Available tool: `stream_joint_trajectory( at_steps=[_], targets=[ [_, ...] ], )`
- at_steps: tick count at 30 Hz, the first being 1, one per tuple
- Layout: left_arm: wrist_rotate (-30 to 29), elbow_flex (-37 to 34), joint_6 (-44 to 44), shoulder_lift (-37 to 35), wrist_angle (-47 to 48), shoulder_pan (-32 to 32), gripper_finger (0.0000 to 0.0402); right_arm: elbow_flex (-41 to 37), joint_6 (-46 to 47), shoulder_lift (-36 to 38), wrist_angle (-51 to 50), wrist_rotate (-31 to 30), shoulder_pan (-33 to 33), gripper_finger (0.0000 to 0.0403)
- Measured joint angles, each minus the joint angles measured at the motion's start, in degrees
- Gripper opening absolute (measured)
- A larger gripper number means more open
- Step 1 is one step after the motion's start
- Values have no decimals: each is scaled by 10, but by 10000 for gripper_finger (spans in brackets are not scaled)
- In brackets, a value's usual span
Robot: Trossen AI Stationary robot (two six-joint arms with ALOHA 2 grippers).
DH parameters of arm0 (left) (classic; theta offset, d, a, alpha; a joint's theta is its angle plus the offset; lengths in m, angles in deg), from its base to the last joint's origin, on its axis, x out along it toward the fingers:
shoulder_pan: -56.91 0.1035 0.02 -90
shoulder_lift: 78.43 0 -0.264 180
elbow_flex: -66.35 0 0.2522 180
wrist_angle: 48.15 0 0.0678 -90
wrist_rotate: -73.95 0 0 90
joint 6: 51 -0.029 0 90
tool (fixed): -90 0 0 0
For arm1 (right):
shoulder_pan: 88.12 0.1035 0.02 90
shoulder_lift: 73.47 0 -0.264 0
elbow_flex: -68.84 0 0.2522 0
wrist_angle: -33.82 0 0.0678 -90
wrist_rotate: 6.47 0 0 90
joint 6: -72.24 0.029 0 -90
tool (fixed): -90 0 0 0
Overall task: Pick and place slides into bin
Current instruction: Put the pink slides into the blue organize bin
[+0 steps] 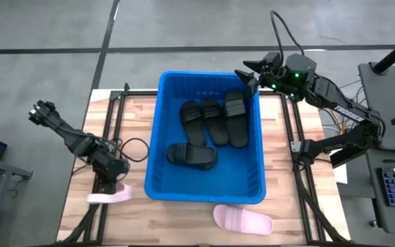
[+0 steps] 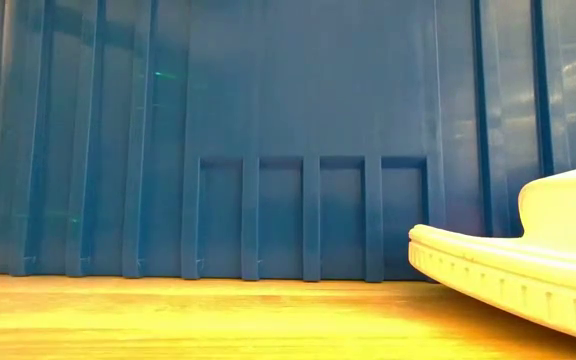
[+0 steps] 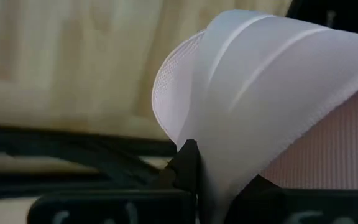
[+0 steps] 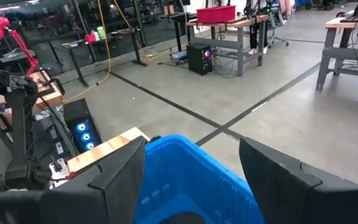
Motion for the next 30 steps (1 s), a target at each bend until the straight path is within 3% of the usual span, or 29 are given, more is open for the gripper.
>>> stream_joint_trajectory(
  at_steps=[5,11,15,22,30],
  targets=[
    [47,29,5,2,-62,0,0,0,-1,0,0,0,0,251],
    [56,30,38,-13,-287,1,0,0,-1,0,2,-1,0,251],
    [41,31,51,-8,-376,1,0,0,-1,0,2,-2,0,251],
    [-97,32,-21,-8,-485,22,0,0,-1,0,2,-2,0,251],
    [-391,60,-225,-7,-495,73,0,0,10,0,3,-2,0,251]
  ],
)
